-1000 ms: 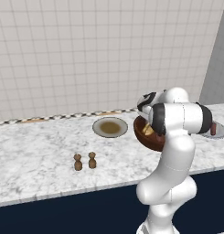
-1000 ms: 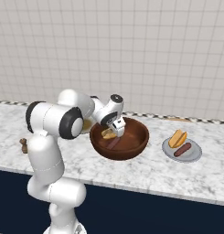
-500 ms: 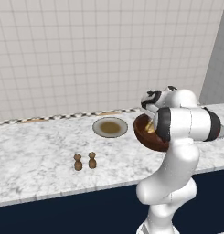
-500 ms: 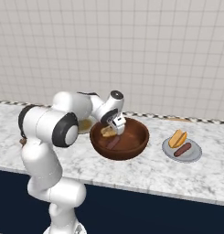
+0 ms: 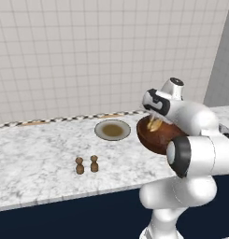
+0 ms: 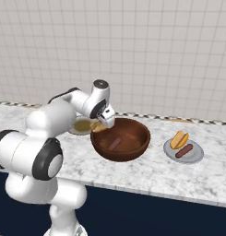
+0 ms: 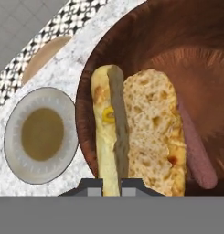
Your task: Place one bun and one sausage from the bowl on each plate.
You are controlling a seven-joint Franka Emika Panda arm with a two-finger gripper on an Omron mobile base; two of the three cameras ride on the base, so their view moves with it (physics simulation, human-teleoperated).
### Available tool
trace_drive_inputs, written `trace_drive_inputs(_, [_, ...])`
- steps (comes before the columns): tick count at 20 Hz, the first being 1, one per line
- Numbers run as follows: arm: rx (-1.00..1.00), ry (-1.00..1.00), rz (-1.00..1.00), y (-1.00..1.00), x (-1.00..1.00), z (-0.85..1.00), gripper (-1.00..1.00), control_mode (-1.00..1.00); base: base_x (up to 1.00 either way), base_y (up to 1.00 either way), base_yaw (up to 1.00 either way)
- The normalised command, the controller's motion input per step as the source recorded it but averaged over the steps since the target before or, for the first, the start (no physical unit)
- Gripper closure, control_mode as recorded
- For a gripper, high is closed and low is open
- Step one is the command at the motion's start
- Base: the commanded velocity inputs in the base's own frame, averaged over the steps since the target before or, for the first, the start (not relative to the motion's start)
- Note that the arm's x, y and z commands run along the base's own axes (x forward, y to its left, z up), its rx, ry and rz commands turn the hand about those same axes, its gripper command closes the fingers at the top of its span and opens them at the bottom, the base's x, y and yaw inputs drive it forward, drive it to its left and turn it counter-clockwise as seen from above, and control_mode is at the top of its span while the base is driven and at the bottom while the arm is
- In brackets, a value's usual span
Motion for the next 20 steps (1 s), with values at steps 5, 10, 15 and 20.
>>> trace_drive_inputs(5, [-0.08, -0.11, 0.14, 0.72, -0.31, 0.68, 1.0, -1.0, 0.0, 0.0, 0.0])
trace_drive_inputs(10, [-0.05, -0.02, 0.21, 0.76, -0.01, 0.28, 1.0, -1.0, 0.0, 0.0, 0.0])
trace_drive_inputs(15, [-0.1, 0.0, 0.2, 0.67, 0.02, 0.02, 1.0, -1.0, 0.0, 0.0, 0.0])
trace_drive_inputs(20, [-0.09, 0.07, 0.15, 0.39, 0.1, 0.01, 1.0, -1.0, 0.0, 0.0, 0.0])
